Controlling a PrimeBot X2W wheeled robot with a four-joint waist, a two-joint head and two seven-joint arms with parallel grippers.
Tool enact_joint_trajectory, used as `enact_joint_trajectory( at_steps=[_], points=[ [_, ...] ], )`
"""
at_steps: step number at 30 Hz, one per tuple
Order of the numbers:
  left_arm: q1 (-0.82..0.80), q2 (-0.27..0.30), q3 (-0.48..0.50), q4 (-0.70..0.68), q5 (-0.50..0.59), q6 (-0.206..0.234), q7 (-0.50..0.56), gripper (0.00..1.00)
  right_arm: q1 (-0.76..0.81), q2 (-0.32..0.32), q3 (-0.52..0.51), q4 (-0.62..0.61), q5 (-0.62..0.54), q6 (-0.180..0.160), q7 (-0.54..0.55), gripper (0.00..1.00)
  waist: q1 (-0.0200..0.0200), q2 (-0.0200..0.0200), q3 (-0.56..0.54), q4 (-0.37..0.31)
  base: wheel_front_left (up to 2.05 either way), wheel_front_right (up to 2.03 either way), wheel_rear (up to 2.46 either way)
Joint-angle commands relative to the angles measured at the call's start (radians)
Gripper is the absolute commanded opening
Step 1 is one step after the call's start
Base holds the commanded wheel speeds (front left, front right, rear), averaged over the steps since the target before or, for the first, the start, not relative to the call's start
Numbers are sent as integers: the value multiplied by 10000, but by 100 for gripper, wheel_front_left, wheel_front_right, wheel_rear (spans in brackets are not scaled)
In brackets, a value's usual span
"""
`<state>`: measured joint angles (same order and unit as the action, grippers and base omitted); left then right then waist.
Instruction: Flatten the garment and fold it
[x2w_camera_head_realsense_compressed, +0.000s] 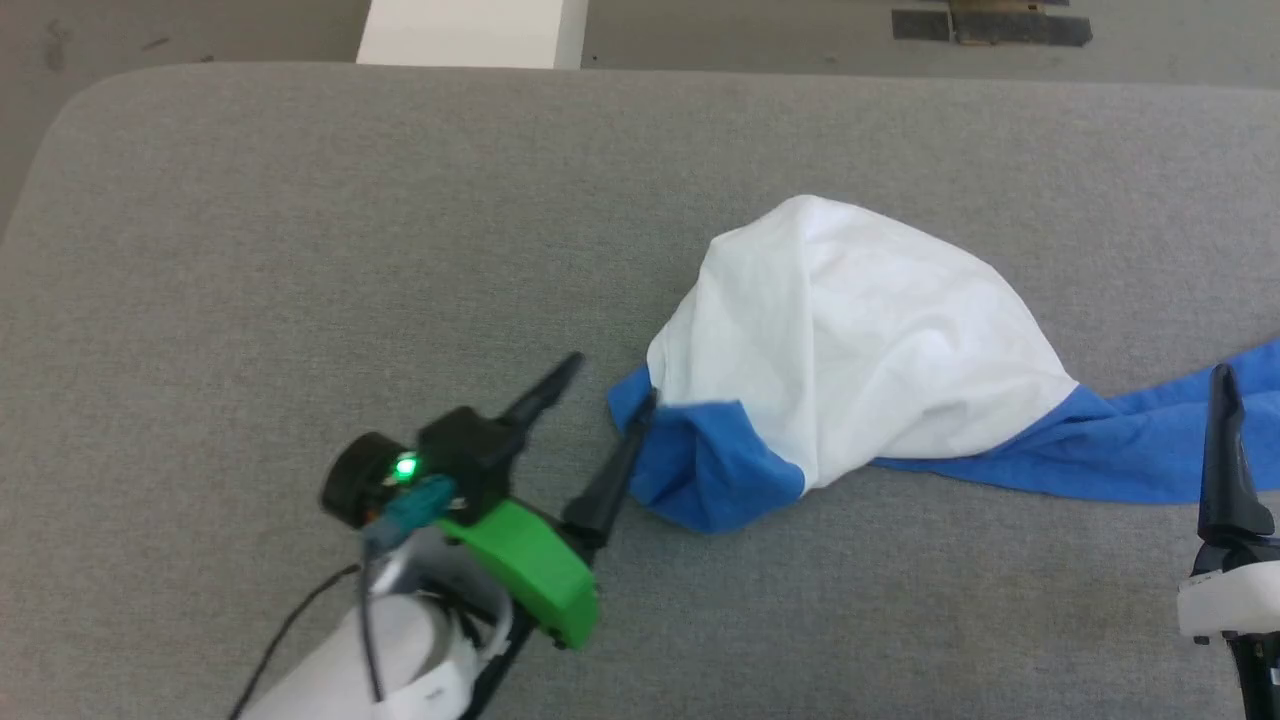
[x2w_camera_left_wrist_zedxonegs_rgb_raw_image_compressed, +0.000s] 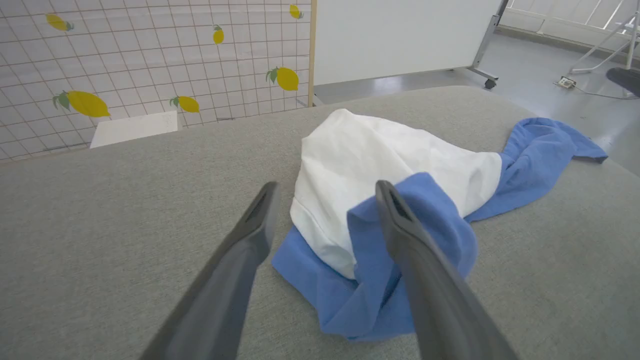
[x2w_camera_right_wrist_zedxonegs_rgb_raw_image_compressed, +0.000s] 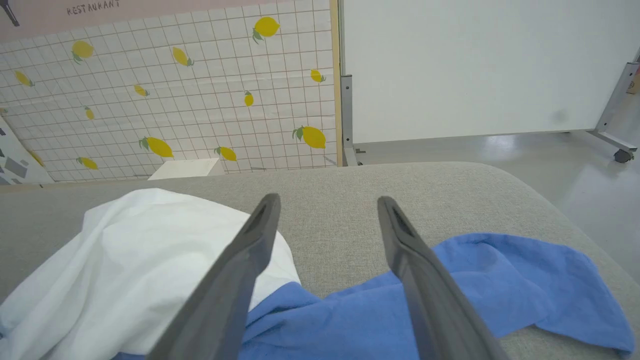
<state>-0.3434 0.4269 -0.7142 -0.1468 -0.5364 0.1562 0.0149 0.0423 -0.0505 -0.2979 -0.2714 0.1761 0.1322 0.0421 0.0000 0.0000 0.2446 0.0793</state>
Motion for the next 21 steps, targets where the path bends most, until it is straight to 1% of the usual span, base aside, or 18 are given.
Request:
enact_joint_trajectory(
  at_steps=[1,5,7,9,12,15,17,21],
  points=[
    [269,248,251,-376,-104,224,-88,100,49,3,-3,32,43,-15,-67,100,0,0,-212,175,0,0,0],
    [859,792,917,-1377,-179,891,-191,100,101,3,59,143,113,-15,-98,100,0,0,-520,389,0,0,0],
    [1120,954,1251,-1719,-134,1253,-381,100,148,3,84,214,143,-15,-117,100,0,0,-654,491,0,0,0],
    [1281,1017,1444,-1884,4,1541,-585,100,194,3,106,275,186,-15,-141,100,0,0,-751,580,0,0,0],
    [1329,915,1480,-1810,119,1747,-738,100,226,3,171,335,211,-15,-160,100,0,0,-820,638,0,0,0],
    [1048,697,1266,-1504,139,1609,-675,100,210,3,179,328,211,-15,-165,100,0,0,-790,667,0,0,0],
    [664,550,987,-1146,166,1331,-478,100,191,3,184,258,182,-15,-149,100,0,0,-686,659,0,0,0],
    [-230,207,307,-65,70,562,246,100,91,3,207,81,91,-15,-40,100,0,0,-373,532,0,0,0]
  ],
)
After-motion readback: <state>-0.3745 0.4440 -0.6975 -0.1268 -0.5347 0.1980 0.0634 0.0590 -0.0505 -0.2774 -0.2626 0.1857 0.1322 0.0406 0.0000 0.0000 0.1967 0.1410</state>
